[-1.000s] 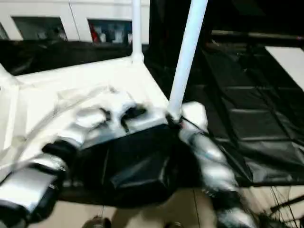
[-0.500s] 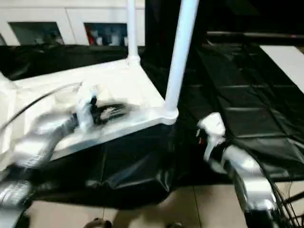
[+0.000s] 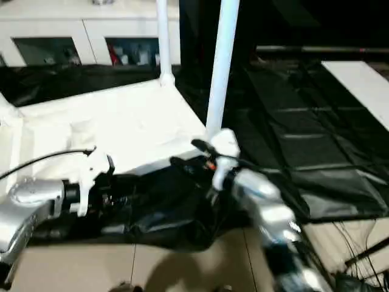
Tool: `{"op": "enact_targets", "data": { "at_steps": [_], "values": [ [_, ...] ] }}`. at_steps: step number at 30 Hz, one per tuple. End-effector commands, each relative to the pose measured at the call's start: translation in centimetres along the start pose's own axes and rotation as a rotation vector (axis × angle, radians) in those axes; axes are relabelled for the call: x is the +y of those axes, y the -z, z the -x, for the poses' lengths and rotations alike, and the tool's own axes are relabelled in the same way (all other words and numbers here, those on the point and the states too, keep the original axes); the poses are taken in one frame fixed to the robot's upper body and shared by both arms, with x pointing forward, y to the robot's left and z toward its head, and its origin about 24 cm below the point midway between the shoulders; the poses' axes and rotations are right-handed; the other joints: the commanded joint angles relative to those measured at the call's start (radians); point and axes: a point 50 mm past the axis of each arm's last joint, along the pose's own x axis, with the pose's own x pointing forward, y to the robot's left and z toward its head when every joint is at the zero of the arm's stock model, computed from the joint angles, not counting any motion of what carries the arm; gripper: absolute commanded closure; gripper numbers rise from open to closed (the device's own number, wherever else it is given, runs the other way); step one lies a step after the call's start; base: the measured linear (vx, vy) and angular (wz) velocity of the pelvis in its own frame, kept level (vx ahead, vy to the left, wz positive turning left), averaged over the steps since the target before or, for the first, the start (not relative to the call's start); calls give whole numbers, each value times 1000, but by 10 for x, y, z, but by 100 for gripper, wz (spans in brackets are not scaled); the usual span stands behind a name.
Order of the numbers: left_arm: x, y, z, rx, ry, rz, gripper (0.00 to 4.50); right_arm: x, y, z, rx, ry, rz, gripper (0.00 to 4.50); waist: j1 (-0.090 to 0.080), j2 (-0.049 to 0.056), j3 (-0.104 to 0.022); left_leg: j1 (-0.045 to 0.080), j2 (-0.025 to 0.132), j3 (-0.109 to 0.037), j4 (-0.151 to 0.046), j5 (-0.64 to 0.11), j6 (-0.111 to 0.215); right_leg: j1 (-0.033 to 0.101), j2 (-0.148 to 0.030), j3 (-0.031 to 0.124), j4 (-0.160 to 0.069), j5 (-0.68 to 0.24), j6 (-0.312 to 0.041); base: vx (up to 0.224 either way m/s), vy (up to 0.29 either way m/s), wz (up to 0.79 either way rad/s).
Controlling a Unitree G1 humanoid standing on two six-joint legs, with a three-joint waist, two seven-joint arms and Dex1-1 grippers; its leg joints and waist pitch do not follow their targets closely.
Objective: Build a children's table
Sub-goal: Rotate table base
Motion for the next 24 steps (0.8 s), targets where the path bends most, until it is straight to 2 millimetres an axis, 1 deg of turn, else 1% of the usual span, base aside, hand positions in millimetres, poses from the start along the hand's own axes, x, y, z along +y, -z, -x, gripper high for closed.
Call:
{"op": "enact_targets", "data": {
  "at_steps": [1, 3, 4, 5, 6, 7, 8, 9, 10, 11, 12, 13, 14, 15, 16, 17, 18, 19, 20, 21, 22, 23, 24],
  "values": [
    [6, 7, 1, 46, -78, -6, 111, -15, -10, -11, -23, 98, 20, 66, -11, 11, -66, 27, -23, 0, -80, -482, -49, 34, -14, 0, -105, -575, -73, 0, 0, 0],
    [6, 7, 0, 45, -84, -2, 93, -18, -11, -13, -27, 119, 22, 66, -17, 12, -64, 31, -24, 0, -77, -504, -48, 31, -13, -3, -109, -584, -76, 0, 0, 0],
    [5, 7, 0, 45, -89, 2, 87, -24, -14, -16, -29, 151, 21, 66, -17, 12, -66, 36, -23, 1, -75, -509, -44, 28, -14, -2, -110, -576, -83, 0, 0, 0],
    [5, 9, 0, 49, -97, 5, 79, -30, -16, -17, -30, 183, 25, 66, -20, 10, -66, 33, -24, 0, -75, -509, -42, 31, -13, -3, -108, -566, -89, 0, 0, 0],
    [5, 9, 0, 49, -97, 5, 79, -30, -16, -17, -30, 183, 25, 66, -21, 10, -65, 31, -24, 0, -77, -507, -40, 33, -11, -3, -108, -561, -89, 0, 0, 0],
    [5, 13, 0, 72, -121, 1, 67, -41, -20, -20, -26, 250, 45, 66, -24, 8, -66, 28, -23, 0, -77, -502, -41, 34, -13, -4, -105, -549, -96, 0, 0, 0],
    [6, 14, 0, 77, -125, 2, 56, -44, -21, -20, -25, 266, 44, 66, -27, 9, -68, 27, -24, -1, -77, -504, -39, 38, -13, -5, -103, -543, -100, 0, 0, 0],
    [6, 16, 1, 84, -132, 4, 49, -49, -22, -19, -24, 292, 43, 66, -26, 9, -68, 26, -23, -1, -77, -505, -38, 38, -15, -6, -104, -542, -101, 0, 0, 0],
    [6, 21, 2, 100, -145, 10, 37, -61, -25, -18, -27, 352, 31, 66, -27, 9, -68, 32, -23, 1, -74, -510, -36, 32, -13, -5, -105, -531, -110, 0, 0, 0],
    [6, 22, 2, 104, -146, 11, 37, -64, -26, -18, -29, 367, 28, 66, -26, 9, -66, 36, -24, 3, -72, -518, -34, 29, -11, -6, -108, -535, -114, 0, 0, 0],
    [7, 24, 3, 112, -155, 12, 24, -72, -28, -14, -27, 410, 32, 66, -25, 9, -68, 40, -24, 4, -70, -521, -34, 26, -13, -5, -108, -535, -116, 0, 0, 0],
    [7, 26, 4, 116, -160, 12, 6, -77, -29, -12, -25, 435, 37, 66, -23, 11, -66, 41, -24, 4, -70, -527, -34, 26, -10, -6, -108, -533, -118, 0, 0, 0],
    [7, 27, 5, 119, -162, 16, 6, -83, -31, -8, -25, 467, 27, 66, -22, 12, -66, 42, -24, 4, -70, -529, -35, 25, -9, -6, -109, -533, -117, 0, 0, 0],
    [7, 27, 5, 119, -162, 16, 2, -83, -31, -8, -25, 468, 27, 66, -22, 11, -66, 43, -24, 4, -69, -535, -34, 25, -9, -7, -109, -532, -118, 0, 0, 0],
    [7, 28, 5, 121, -164, 19, 2, -95, -34, -1, -24, 528, 21, 66, -23, 9, -67, 38, -25, 3, -71, -529, -31, 32, -10, -10, -107, -530, -113, 0, 0, 0],
    [6, 29, 5, 122, -164, 19, 2, -103, -37, 4, -20, 564, 21, 66, -25, 10, -66, 34, -26, 2, -72, -532, -30, 36, -9, -14, -108, -531, -110, 0, 0, 0],
    [6, 29, 5, 121, -165, 18, 2, -110, -39, 9, -15, 600, 26, 66, -26, 10, -68, 34, -26, 2, -70, -533, -30, 37, -10, -15, -107, -530, -110, 0, 0, 0],
    [6, 29, 5, 121, -164, 17, 2, -111, -39, 9, -15, 604, 27, 66, -30, 6, -68, 33, -27, 2, -68, -536, -27, 38, -10, -18, -107, -534, -112, 0, 0, 0],
    [5, 27, 3, 103, -158, 2, 2, -121, -44, 18, -10, 662, 34, 66, -31, 5, -67, 31, -28, 2, -67, -538, -24, 38, -12, -20, -110, -547, -108, 0, 0, 0],
    [5, 27, 3, 103, -158, 2, 2, -121, -44, 18, -10, 662, 34, 66, -31, 5, -67, 31, -28, 2, -67, -538, -24, 38, -12, -20, -110, -547, -108, 0, 0, 0],
    [3, 24, 1, 76, -146, -14, 2, -128, -47, 24, -12, 705, 35, 66, -34, 2, -66, 31, -31, 2, -64, -537, -18, 37, -11, -25, -114, -572, -97, 0, 0, 0],
    [1, 21, -1, 51, -135, -21, 2, -131, -49, 27, -9, 730, 41, 66, -37, 1, -65, 32, -31, 3, -61, -539, -15, 36, -12, -28, -119, -590, -90, 0, 0, 0],
    [-1, 18, -3, 29, -123, -23, 2, -134, -50, 29, -5, 745, 49, 66, -40, -7, -65, 33, -32, 4, -59, -537, -12, 36, -11, -31, -122, -599, -87, 0, 0, 0]
  ]
}}
